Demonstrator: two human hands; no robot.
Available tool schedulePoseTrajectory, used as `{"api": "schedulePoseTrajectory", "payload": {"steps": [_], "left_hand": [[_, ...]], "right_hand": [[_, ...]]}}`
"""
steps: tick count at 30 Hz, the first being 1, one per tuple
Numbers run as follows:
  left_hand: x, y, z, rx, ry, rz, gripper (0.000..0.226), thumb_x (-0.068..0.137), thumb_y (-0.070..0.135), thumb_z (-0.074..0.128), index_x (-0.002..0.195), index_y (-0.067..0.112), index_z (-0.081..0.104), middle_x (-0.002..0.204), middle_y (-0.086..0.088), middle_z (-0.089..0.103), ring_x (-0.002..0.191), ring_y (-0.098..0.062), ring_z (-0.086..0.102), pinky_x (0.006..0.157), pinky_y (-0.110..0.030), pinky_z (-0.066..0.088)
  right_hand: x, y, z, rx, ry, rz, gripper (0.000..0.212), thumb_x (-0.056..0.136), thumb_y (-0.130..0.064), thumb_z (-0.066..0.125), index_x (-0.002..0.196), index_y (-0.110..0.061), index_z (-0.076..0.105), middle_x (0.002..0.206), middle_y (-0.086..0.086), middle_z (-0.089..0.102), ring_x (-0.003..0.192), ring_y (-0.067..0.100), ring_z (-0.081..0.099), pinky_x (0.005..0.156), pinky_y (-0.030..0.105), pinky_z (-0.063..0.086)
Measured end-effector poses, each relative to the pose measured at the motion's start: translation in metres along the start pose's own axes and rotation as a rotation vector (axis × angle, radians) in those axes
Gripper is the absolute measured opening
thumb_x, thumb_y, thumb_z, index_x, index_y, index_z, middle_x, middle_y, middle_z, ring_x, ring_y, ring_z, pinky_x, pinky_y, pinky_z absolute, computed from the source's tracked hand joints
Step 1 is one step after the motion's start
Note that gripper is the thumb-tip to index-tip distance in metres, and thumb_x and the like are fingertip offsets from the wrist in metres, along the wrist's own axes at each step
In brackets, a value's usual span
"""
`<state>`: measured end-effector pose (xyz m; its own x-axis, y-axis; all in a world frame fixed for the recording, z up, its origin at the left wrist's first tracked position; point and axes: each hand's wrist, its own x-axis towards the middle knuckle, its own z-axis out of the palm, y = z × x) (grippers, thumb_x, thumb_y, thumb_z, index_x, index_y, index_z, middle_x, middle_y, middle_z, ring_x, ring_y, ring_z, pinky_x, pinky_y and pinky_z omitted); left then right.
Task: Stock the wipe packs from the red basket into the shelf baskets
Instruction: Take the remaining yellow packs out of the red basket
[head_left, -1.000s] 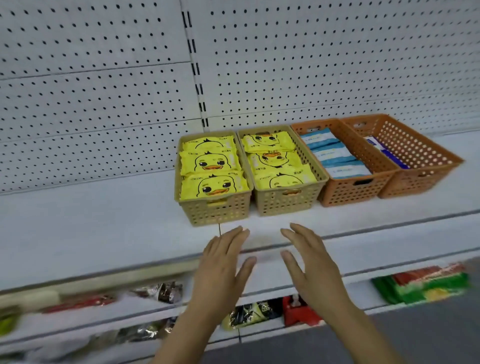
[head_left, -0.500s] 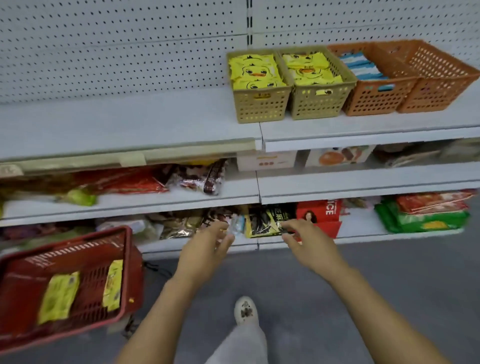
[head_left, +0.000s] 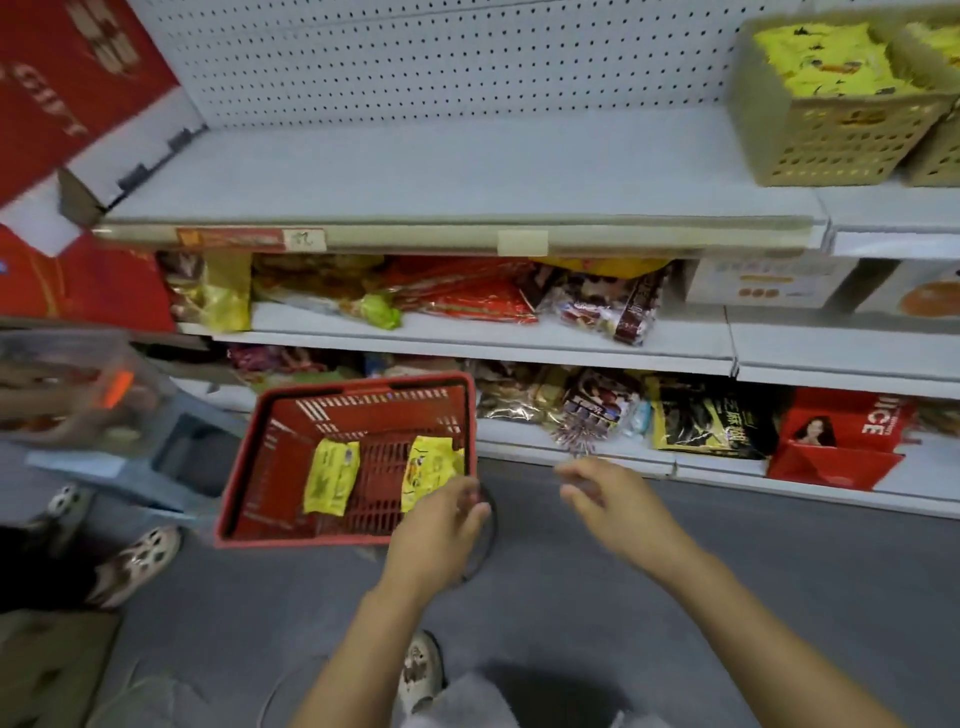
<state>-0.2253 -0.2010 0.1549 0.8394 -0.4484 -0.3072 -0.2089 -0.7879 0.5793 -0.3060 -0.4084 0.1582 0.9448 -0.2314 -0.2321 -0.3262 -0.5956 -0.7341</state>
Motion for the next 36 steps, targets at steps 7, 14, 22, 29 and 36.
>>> {"api": "schedulePoseTrajectory", "payload": {"steps": [7,14,22,29,36], "left_hand": [[0.044,-0.165,-0.084,-0.072,-0.09,-0.194,0.037,0.096,0.034,0.056,0.129,0.017,0.056,0.124,0.0,0.066,0.111,-0.015,0.062,0.092,-0.028,0.049],[0.124,-0.275,-0.088,-0.227,-0.173,-0.46,0.044,0.097,0.035,0.055,0.136,0.014,0.051,0.137,-0.007,0.056,0.123,-0.023,0.053,0.101,-0.032,0.041],[0.218,-0.367,-0.021,-0.12,-0.141,-0.608,0.064,0.092,0.028,0.059,0.145,0.005,0.032,0.148,-0.019,0.036,0.133,-0.037,0.04,0.108,-0.041,0.037],[0.25,-0.397,0.035,0.405,-0.058,-0.533,0.1,0.074,0.053,0.074,0.147,0.008,0.022,0.144,-0.021,0.032,0.132,-0.04,0.032,0.102,-0.048,0.038],[0.254,-0.395,0.029,0.5,-0.043,-0.409,0.072,0.08,0.014,0.065,0.14,0.007,0.026,0.133,-0.018,0.042,0.115,-0.038,0.052,0.084,-0.043,0.05]], "right_hand": [[0.087,-0.089,0.14,0.214,-0.084,0.148,0.022,0.092,-0.016,0.057,0.112,-0.018,0.066,0.103,-0.009,0.067,0.097,0.004,0.061,0.083,0.015,0.045],[0.163,-0.063,0.234,0.212,-0.198,0.573,0.033,0.092,-0.02,0.059,0.124,-0.01,0.059,0.122,0.004,0.062,0.108,0.017,0.058,0.089,0.023,0.04],[0.249,0.002,0.328,0.243,-0.218,0.803,0.094,0.078,-0.032,0.075,0.15,-0.011,0.018,0.147,0.009,0.041,0.128,0.027,0.047,0.102,0.035,0.043],[0.271,0.013,0.387,-0.072,-0.183,0.882,0.126,0.076,-0.044,0.074,0.144,-0.019,-0.029,0.155,0.022,-0.017,0.143,0.045,0.004,0.11,0.052,0.029],[0.261,0.018,0.367,-0.188,-0.02,0.77,0.092,0.08,-0.001,0.059,0.148,-0.017,-0.001,0.144,0.019,0.03,0.118,0.039,0.05,0.091,0.041,0.045]]}}
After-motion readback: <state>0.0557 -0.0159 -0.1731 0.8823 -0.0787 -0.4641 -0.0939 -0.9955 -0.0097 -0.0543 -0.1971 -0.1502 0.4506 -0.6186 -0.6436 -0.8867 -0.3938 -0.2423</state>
